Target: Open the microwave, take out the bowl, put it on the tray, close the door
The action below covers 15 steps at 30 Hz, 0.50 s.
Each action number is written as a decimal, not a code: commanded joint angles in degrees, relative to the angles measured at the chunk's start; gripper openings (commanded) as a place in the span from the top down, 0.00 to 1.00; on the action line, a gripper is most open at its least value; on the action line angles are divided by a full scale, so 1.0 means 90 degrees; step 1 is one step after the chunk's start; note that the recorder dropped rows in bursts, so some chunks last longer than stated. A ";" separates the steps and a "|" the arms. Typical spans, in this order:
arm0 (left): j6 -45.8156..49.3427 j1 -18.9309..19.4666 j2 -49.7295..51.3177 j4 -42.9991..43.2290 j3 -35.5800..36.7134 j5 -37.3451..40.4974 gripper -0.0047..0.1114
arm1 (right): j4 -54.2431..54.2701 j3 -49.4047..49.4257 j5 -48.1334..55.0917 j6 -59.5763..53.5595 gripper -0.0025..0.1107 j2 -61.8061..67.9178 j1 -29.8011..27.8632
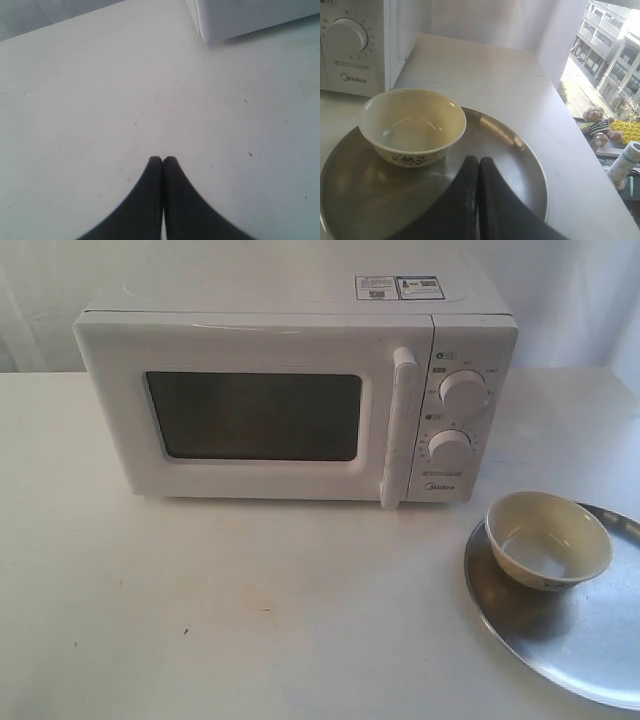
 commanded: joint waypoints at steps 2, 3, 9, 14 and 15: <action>-0.0011 -0.0024 -0.0025 -0.0024 -0.0026 0.0011 0.96 | -0.0044 0.0024 -0.0013 -0.0110 0.98 -0.0042 -0.0033; -0.0011 -0.0024 -0.0025 -0.0024 -0.0026 0.0011 0.96 | -0.0044 0.0024 -0.0013 -0.0110 0.98 -0.0042 -0.0033; -0.0011 -0.0024 -0.0025 -0.0024 -0.0026 0.0011 0.96 | -0.0044 0.0024 -0.0013 -0.0065 0.98 -0.0042 -0.0033; -0.0011 -0.0024 -0.0025 -0.0024 -0.0026 0.0011 0.96 | -0.0044 0.0024 -0.0013 -0.0065 0.98 -0.0042 -0.0033; -0.0011 -0.0024 -0.0025 -0.0024 -0.0026 0.0011 0.96 | -0.0044 0.0024 -0.0013 -0.0065 0.98 -0.0042 -0.0033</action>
